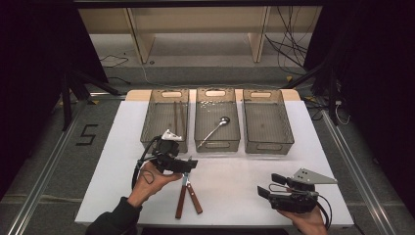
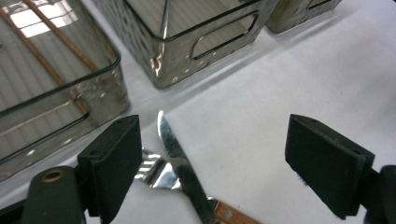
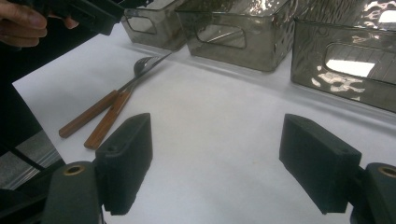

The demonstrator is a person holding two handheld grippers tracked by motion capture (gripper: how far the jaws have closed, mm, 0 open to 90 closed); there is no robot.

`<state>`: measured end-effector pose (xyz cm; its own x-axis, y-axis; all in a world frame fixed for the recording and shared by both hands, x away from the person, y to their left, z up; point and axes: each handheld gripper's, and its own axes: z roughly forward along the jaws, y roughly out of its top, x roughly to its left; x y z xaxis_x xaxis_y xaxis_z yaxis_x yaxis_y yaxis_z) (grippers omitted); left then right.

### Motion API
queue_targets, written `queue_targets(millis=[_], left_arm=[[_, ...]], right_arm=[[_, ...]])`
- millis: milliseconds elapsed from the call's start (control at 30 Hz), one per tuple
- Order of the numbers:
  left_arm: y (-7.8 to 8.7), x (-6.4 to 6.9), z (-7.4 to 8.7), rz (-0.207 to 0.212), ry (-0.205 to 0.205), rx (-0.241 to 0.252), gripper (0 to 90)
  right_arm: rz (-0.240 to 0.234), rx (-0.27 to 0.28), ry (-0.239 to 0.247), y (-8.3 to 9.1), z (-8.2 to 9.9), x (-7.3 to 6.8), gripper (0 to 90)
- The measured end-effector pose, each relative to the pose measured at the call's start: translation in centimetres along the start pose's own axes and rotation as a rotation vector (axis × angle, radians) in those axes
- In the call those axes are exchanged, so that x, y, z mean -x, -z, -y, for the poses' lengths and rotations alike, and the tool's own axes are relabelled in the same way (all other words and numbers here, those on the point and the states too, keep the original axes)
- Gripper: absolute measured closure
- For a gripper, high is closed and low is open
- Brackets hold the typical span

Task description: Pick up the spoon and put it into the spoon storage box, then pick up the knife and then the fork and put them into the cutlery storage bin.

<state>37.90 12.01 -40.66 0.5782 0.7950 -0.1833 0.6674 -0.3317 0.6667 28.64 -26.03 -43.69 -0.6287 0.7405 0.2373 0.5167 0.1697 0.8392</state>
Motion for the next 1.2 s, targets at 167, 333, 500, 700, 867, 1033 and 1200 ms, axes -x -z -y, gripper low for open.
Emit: queue_targets(millis=[167, 333, 500, 700, 867, 1033, 1200], left_arm=[[0.3, -0.2, 1.1, -0.003, 0.007, -0.011, 18.3], [0.5, -0.3, 1.9, -0.012, 0.009, -0.018, 18.2], [0.5, -0.4, 2.6, -0.011, 0.008, -0.030, 18.0], [0.5, -0.1, 3.0, -0.026, -0.003, -0.037, 17.9], [0.6, 0.2, 3.6, -0.029, -0.009, -0.046, 17.8], [0.7, 0.3, 4.0, -0.029, -0.008, -0.056, 17.7], [0.6, 0.6, 4.5, -0.038, -0.013, -0.079, 17.7]], right_arm=[[0.000, -0.001, 0.005, -0.1, 0.0, 0.0, 26.4], [0.000, 0.000, 0.003, 0.0, 0.0, -0.1, 26.4], [0.007, 0.003, 0.003, 0.2, 0.1, -0.1, 26.3], [0.008, 0.002, -0.002, 0.2, 0.1, 0.1, 26.4], [0.006, 0.000, -0.001, 0.1, 0.1, 0.0, 26.3], [0.008, 0.001, -0.002, 0.2, 0.1, 0.0, 26.4], [0.005, -0.002, 0.000, 0.0, 0.1, 0.2, 26.4]])
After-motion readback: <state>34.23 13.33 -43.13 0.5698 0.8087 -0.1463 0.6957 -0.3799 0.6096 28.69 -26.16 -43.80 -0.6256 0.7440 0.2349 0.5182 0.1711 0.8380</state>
